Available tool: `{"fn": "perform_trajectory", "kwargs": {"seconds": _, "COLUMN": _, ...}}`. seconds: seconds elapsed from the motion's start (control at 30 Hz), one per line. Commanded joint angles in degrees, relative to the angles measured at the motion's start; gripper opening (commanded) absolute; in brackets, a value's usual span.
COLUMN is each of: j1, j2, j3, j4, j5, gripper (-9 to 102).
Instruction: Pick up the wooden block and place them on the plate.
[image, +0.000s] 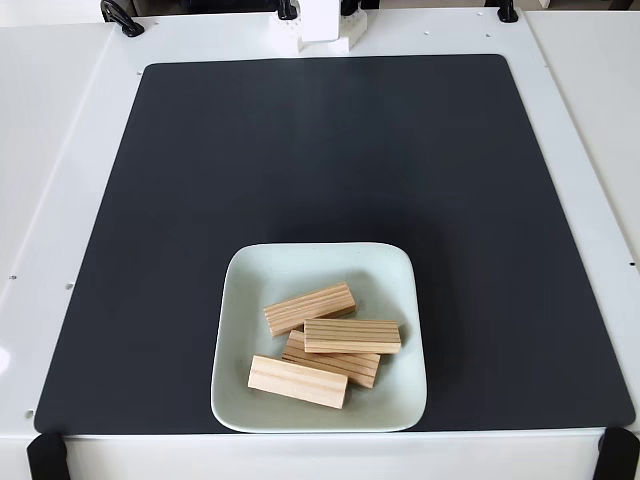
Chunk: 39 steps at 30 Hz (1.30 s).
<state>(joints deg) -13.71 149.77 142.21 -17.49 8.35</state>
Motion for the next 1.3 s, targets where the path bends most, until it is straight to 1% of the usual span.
{"fn": "perform_trajectory", "kwargs": {"seconds": 0.0, "j1": -0.35, "j2": 10.63, "j3": 7.29, "j4": -2.55, "j5": 0.35, "gripper": 0}}
{"fn": "perform_trajectory", "kwargs": {"seconds": 0.3, "j1": -0.7, "j2": 42.71, "j3": 30.67, "j4": -2.02, "j5": 0.44, "gripper": 0}}
{"fn": "perform_trajectory", "kwargs": {"seconds": 0.47, "j1": -0.44, "j2": 42.89, "j3": 39.29, "j4": -1.93, "j5": 0.35, "gripper": 0}}
{"fn": "perform_trajectory", "kwargs": {"seconds": 0.5, "j1": -0.18, "j2": 43.07, "j3": 39.73, "j4": 0.0, "j5": 0.35, "gripper": 0}}
{"fn": "perform_trajectory", "kwargs": {"seconds": 0.7, "j1": 0.18, "j2": 43.77, "j3": 39.46, "j4": 26.02, "j5": 0.35, "gripper": 0}}
{"fn": "perform_trajectory", "kwargs": {"seconds": 1.0, "j1": 0.79, "j2": 44.03, "j3": 39.46, "j4": 55.11, "j5": 0.35, "gripper": 0}}
{"fn": "perform_trajectory", "kwargs": {"seconds": 1.1, "j1": 0.88, "j2": 44.03, "j3": 39.46, "j4": 62.4, "j5": 0.35, "gripper": 0}}
{"fn": "perform_trajectory", "kwargs": {"seconds": 1.13, "j1": 0.88, "j2": 44.03, "j3": 39.29, "j4": 63.54, "j5": 0.35, "gripper": 0}}
{"fn": "perform_trajectory", "kwargs": {"seconds": 1.27, "j1": 0.88, "j2": 44.03, "j3": 38.94, "j4": 64.25, "j5": 0.35, "gripper": -1}}
